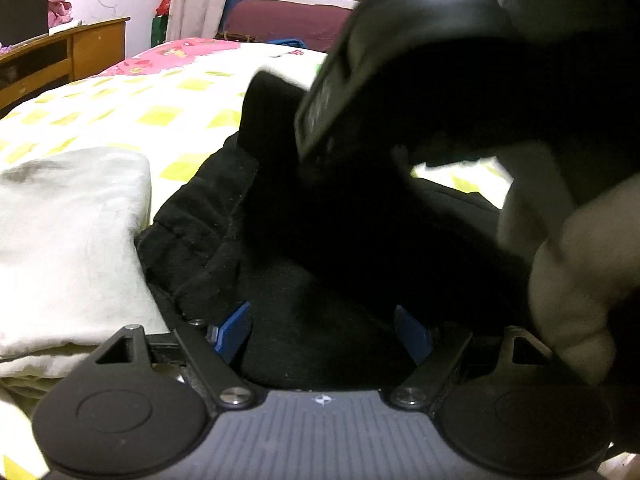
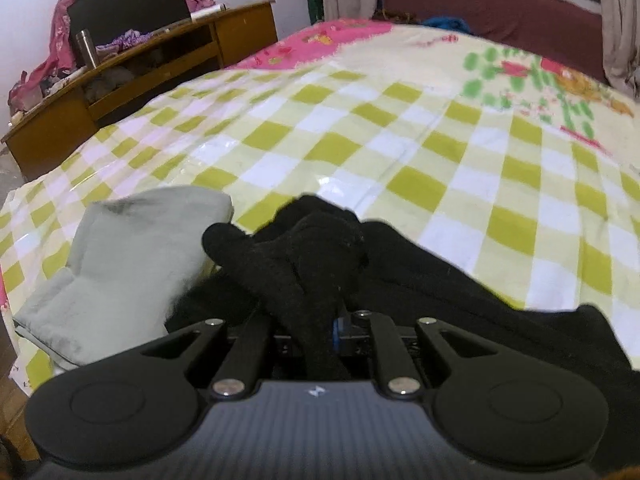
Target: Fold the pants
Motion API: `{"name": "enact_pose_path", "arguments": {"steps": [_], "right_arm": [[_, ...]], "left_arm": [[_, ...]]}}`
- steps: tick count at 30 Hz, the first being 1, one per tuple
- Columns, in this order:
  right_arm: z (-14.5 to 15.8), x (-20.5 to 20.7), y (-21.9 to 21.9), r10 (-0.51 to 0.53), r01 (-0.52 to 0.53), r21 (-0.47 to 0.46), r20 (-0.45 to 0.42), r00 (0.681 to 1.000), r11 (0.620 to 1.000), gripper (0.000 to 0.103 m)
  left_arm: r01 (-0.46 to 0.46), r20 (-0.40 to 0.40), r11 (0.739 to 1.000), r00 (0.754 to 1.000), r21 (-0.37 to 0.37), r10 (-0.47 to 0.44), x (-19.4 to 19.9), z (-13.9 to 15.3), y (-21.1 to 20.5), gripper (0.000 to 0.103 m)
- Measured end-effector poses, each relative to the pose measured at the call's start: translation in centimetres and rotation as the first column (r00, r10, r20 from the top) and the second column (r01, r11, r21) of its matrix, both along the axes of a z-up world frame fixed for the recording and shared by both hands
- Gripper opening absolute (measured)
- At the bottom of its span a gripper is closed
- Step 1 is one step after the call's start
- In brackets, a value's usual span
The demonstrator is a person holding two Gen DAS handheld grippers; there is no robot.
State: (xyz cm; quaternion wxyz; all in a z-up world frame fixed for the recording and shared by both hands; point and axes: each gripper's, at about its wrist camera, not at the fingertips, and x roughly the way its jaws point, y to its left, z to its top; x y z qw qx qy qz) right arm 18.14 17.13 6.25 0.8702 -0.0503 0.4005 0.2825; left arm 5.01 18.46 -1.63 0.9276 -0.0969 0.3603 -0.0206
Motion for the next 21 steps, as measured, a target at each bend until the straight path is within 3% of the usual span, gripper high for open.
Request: {"name": "enact_pose_path", "arguments": {"steps": [5,9,12,14,16,18,21], "right_arm": [[2.5,-0.3,-0.6,-0.046,0.042,0.070,0.056,0.997,0.997,0.010],[1.5,-0.7,2.2,0.034,-0.034,-0.002,0.053,0.998,0.999,0.011],[0.0,0.3,3.6,0.083,-0.085,-0.051,-0.031,0.996,0.995,0.019],[0.3,0.8,3.1,0.090,-0.091,-0.011,-0.065,0.994,0.996,0.019],[1.1,0.5,2.1,0.119,-0.115,0.053,-0.084,0.989,0.992,0.027],[1.9,-0.4,1.0,0.166,-0.154,0.126,-0.087,0.982,0.980,0.036],[2.5,-1.4,-0.6,0.204,-0.178,0.218,-0.103,0.974,0.960,0.038]], "left_arm": [[0.016,-0.038,1.000,0.999,0.016,-0.016,0.8,-0.3,-1.0,0.091],[0.012,-0.032,1.000,0.999,0.010,-0.011,0.8,-0.2,-1.3,0.092],[-0.002,-0.053,0.999,0.999,0.037,0.004,1.2,-0.4,-1.5,0.091],[0.006,-0.032,0.999,0.999,0.037,-0.005,0.9,0.0,-1.7,0.091],[0.003,-0.028,0.999,1.000,0.035,-0.002,0.0,0.1,-1.1,0.091],[-0.017,-0.012,1.000,1.000,0.003,0.017,-0.7,0.5,-0.4,0.091],[-0.056,-0.005,0.997,0.998,-0.052,0.056,-2.0,0.7,1.1,0.091]]}}
